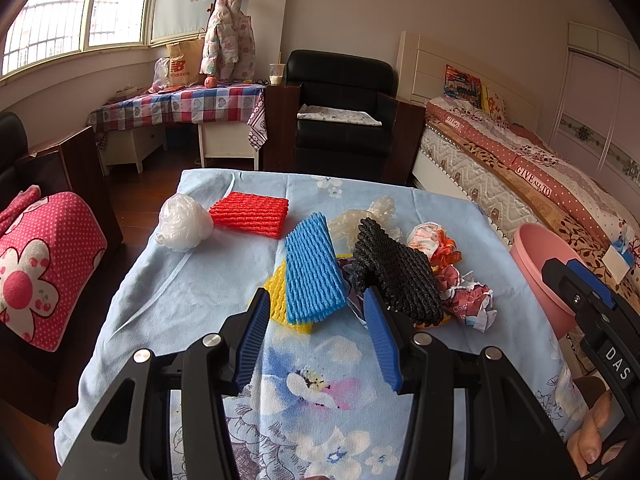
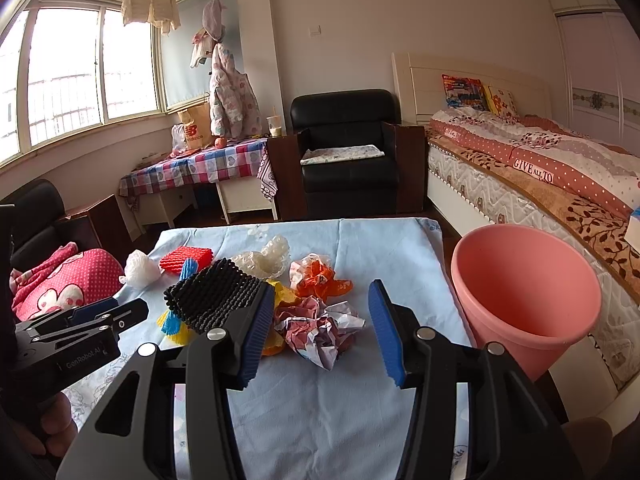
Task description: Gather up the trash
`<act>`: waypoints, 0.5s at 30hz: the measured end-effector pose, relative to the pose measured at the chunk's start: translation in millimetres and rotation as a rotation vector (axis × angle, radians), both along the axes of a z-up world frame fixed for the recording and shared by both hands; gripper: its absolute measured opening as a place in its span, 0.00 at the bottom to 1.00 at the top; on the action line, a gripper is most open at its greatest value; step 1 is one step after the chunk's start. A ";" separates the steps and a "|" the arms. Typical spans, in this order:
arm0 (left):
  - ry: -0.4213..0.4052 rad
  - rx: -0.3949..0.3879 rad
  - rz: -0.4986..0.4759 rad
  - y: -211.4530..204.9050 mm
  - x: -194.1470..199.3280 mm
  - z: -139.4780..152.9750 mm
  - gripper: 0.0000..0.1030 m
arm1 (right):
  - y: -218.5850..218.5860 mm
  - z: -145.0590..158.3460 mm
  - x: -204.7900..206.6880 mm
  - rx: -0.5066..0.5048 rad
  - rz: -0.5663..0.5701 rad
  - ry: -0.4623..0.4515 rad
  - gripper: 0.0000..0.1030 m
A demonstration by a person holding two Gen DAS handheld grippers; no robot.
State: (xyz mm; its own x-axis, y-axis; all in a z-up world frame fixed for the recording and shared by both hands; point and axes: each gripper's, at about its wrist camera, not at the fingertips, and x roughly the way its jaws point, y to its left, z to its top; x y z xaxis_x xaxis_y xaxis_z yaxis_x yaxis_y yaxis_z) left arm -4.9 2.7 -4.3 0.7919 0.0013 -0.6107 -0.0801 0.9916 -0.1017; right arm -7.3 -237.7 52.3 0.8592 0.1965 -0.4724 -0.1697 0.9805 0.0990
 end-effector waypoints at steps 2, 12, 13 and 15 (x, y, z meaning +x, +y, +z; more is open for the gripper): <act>0.001 0.000 0.000 0.0 0.5 0.2 0.47 | -0.2 -0.1 0.0 0.001 0.001 0.001 0.48; 0.002 -0.001 0.000 0.1 0.2 -0.2 0.47 | -0.4 -0.8 0.2 0.001 0.000 0.003 0.48; 0.002 -0.001 0.000 -0.1 0.8 0.0 0.47 | -0.2 -1.3 -0.2 0.001 0.000 0.004 0.48; 0.004 -0.003 -0.001 1.7 -1.6 -0.1 0.47 | -1.1 -4.0 -0.2 0.001 0.000 0.007 0.48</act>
